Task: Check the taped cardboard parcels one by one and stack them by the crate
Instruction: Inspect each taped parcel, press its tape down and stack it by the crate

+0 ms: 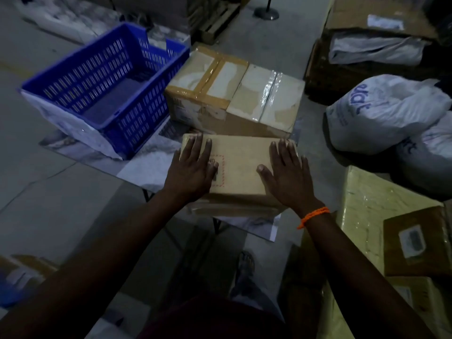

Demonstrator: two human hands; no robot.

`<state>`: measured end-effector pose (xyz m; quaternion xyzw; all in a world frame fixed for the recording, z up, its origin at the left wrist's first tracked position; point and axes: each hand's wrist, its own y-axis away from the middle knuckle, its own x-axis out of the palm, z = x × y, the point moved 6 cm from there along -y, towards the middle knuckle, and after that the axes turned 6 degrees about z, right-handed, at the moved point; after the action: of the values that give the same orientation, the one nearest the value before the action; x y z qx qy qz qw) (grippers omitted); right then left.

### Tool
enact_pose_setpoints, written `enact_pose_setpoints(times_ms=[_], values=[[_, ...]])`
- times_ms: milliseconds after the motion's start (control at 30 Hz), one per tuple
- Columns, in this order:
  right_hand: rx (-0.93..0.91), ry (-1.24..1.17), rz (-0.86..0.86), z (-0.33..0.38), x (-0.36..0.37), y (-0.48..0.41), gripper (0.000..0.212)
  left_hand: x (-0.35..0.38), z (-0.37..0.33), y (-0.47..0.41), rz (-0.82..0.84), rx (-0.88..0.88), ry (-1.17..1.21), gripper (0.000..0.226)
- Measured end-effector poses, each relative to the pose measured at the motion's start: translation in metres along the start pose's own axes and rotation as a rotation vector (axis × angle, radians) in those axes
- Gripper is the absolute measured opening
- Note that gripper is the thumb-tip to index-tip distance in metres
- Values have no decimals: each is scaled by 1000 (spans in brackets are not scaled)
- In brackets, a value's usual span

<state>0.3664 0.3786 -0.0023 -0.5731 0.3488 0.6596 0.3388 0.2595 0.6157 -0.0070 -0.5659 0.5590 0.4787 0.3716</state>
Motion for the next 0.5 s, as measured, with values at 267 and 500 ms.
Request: enact_pose_setpoints(times_ms=[267,500], values=[[-9,-66,-74,0,-2,-3,82,-2,-1,-6,-43,14,-13,74],[449,-976,-327,-27,8,69,58,-16,5,-8,18,-91,199,72]])
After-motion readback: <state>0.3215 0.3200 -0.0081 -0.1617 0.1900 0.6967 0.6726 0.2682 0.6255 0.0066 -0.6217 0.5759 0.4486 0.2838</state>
